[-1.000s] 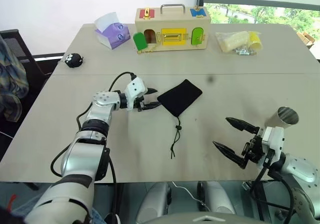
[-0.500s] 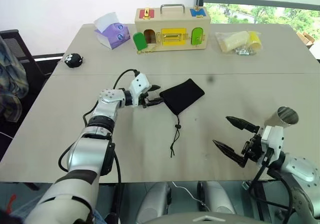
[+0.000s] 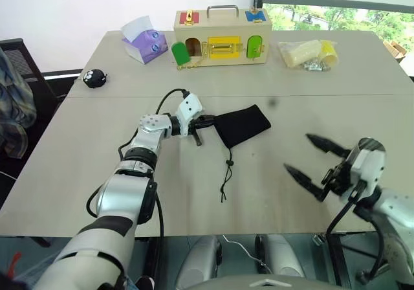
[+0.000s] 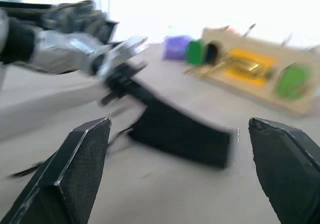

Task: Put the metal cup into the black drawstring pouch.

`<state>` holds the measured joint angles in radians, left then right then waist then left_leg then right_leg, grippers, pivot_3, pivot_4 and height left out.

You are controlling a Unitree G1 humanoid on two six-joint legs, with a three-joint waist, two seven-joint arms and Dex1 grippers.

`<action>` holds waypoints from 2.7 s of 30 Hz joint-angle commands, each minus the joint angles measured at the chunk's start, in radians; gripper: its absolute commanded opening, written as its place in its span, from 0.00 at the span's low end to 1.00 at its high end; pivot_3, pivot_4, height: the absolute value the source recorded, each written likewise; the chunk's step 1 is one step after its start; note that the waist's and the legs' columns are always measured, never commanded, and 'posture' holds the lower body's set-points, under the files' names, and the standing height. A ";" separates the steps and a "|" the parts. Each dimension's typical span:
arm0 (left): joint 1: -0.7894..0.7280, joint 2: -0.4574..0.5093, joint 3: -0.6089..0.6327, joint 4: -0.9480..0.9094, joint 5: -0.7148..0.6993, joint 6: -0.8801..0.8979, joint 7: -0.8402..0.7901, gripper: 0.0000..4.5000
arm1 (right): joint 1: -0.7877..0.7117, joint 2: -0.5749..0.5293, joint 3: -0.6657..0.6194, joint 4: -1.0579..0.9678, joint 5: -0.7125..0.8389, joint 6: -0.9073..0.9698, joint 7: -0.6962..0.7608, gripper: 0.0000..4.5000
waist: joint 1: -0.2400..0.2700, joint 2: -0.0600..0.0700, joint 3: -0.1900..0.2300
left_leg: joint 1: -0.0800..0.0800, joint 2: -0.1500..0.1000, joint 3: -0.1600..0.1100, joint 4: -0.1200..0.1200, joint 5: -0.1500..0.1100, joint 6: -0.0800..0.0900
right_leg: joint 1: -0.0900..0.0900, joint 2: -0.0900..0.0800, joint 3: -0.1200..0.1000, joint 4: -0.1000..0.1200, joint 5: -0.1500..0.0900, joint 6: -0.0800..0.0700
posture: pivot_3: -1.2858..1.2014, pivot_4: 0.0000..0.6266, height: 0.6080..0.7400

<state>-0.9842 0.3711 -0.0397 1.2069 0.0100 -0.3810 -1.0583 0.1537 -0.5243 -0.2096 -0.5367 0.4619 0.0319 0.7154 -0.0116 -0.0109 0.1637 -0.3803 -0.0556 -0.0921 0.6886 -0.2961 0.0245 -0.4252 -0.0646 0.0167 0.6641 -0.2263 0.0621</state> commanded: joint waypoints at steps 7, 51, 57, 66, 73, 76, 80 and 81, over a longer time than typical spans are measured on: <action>-0.120 -0.059 0.036 -0.193 -0.025 0.146 0.228 0.02 | 0.126 -0.202 -0.345 -0.082 -0.054 0.289 -0.103 1.00 | 0.014 0.000 0.000 | -0.003 -0.001 0.000 0.000 0.000 0.000 | -0.002 0.000 0.000 0.000 0.000 0.000 | 0.52 0.24 0.77; -0.045 -0.224 0.091 -0.924 -0.210 1.293 0.588 0.00 | -0.470 0.000 0.244 -0.158 0.177 0.795 -0.290 0.02 | 0.009 -0.002 0.000 | -0.021 -0.004 -0.005 0.009 0.001 -0.001 | -0.016 -0.005 -0.002 0.002 0.001 0.001 | 0.52 0.24 0.77; -0.094 -0.271 0.195 -0.928 -0.269 1.467 0.713 0.00 | -0.480 0.121 0.357 -0.064 0.062 0.694 -0.330 0.02 | -0.003 -0.002 0.001 | -0.019 -0.005 -0.006 0.010 0.001 -0.002 | -0.017 -0.005 -0.001 0.010 0.000 0.001 | 0.52 0.24 0.77; -0.131 -0.281 0.263 -0.917 -0.324 1.551 0.788 0.00 | -0.540 0.314 0.307 0.056 -0.012 0.583 -0.448 0.02 | -0.003 -0.001 0.000 | -0.018 -0.005 -0.003 0.011 0.002 -0.004 | -0.021 -0.004 0.003 0.015 0.001 0.001 | 0.52 0.24 0.77; -0.148 -0.308 0.362 -0.947 -0.444 1.599 0.787 0.00 | -0.568 0.334 0.319 0.115 -0.069 0.548 -0.442 0.02 | -0.005 -0.001 0.000 | -0.018 -0.006 -0.003 0.011 0.002 -0.004 | -0.021 -0.004 0.003 0.016 0.001 0.001 | 0.52 0.24 0.77; -0.138 -0.295 0.340 -0.949 -0.443 1.596 0.798 0.00 | -0.574 0.341 0.320 0.126 -0.081 0.542 -0.436 0.02 | -0.008 -0.001 0.000 | -0.018 -0.006 -0.003 0.011 0.002 -0.004 | -0.022 -0.004 0.004 0.016 0.001 0.001 | 0.52 0.24 0.77; -0.131 -0.293 0.350 -0.955 -0.469 1.607 0.799 0.00 | -0.588 0.350 0.304 0.144 -0.111 0.521 -0.456 0.02 | -0.006 -0.001 0.000 | -0.018 -0.006 -0.003 0.011 0.002 -0.004 | -0.022 -0.004 0.004 0.016 0.001 0.001 | 0.52 0.24 0.77; -0.131 -0.293 0.351 -0.958 -0.474 1.610 0.798 0.00 | -0.592 0.352 0.298 0.151 -0.121 0.510 -0.465 0.02 | -0.006 -0.001 0.000 | -0.018 -0.006 -0.003 0.011 0.002 -0.004 | -0.022 -0.004 0.004 0.016 0.001 0.001 | 0.52 0.24 0.77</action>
<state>-1.0964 0.0759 0.3065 0.2973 -0.4333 1.2227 -0.2557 -0.4098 -0.1789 0.1168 -0.3699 0.3560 0.5871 0.2663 -0.0179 -0.0122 0.1640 -0.3984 -0.0615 -0.0954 0.6995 -0.2939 0.0206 -0.4468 -0.0688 0.0211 0.6796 -0.2257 0.0627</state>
